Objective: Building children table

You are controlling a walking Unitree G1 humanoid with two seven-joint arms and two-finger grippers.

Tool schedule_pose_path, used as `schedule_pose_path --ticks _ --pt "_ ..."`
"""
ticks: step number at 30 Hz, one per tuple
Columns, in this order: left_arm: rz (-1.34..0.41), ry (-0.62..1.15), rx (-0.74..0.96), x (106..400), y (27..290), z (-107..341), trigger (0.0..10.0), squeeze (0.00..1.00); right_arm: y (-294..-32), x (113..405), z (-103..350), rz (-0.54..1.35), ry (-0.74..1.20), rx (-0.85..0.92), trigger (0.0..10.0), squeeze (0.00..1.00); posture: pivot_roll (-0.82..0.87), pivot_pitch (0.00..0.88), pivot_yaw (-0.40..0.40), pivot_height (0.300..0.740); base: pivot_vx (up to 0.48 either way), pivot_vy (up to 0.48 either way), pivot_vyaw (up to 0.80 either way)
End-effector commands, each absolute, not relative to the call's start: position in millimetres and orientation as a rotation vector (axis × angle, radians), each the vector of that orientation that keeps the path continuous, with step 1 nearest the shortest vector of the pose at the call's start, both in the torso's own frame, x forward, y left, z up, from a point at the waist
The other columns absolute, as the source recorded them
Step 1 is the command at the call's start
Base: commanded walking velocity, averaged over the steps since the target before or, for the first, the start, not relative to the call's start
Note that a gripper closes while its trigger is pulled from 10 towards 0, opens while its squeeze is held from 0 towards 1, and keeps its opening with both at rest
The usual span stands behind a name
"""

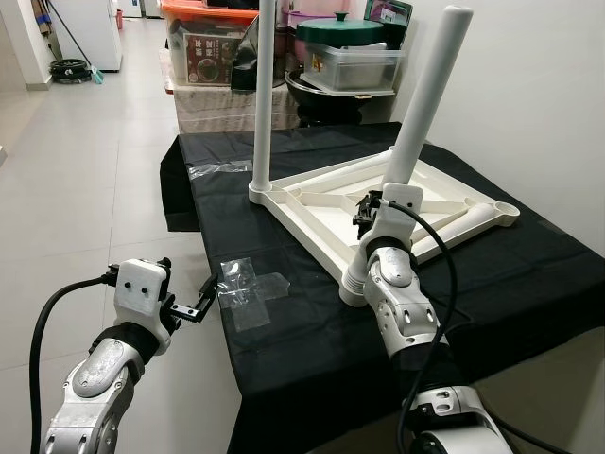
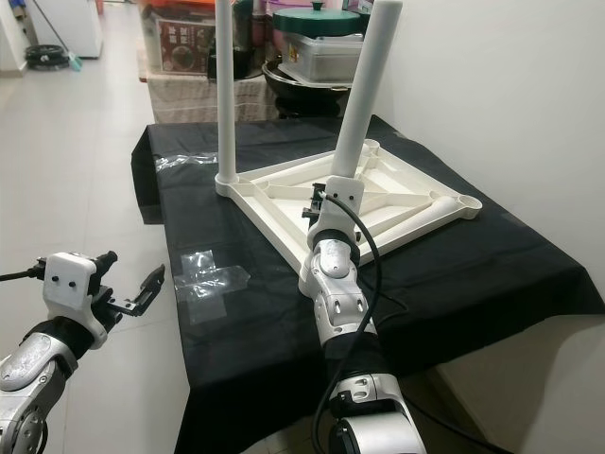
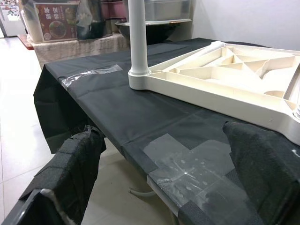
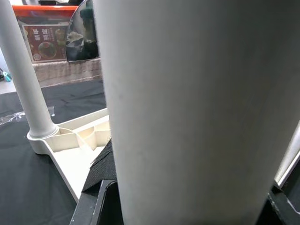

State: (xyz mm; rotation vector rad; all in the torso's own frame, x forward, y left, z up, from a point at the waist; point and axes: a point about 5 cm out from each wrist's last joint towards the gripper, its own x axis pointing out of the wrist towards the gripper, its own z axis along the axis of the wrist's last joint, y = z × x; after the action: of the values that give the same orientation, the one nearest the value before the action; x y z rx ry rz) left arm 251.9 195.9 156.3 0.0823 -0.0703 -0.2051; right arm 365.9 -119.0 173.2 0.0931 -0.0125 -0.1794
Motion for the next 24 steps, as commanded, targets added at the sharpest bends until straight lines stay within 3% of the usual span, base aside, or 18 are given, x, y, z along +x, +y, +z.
schedule_pose_path --ticks 1,24 --pt "-0.22 -0.049 0.097 252.7 194.1 151.6 10.0 0.0 -125.2 357.8 127.5 -0.21 0.201 0.106 10.0 0.0 0.09 0.0 -0.096 0.74 0.0 0.0 0.0" --pt "-0.229 -0.052 0.094 254.6 191.8 150.7 10.0 0.0 -123.5 359.0 141.1 -0.209 0.159 0.116 10.0 0.0 0.08 0.0 -0.095 0.74 0.0 0.0 0.0"
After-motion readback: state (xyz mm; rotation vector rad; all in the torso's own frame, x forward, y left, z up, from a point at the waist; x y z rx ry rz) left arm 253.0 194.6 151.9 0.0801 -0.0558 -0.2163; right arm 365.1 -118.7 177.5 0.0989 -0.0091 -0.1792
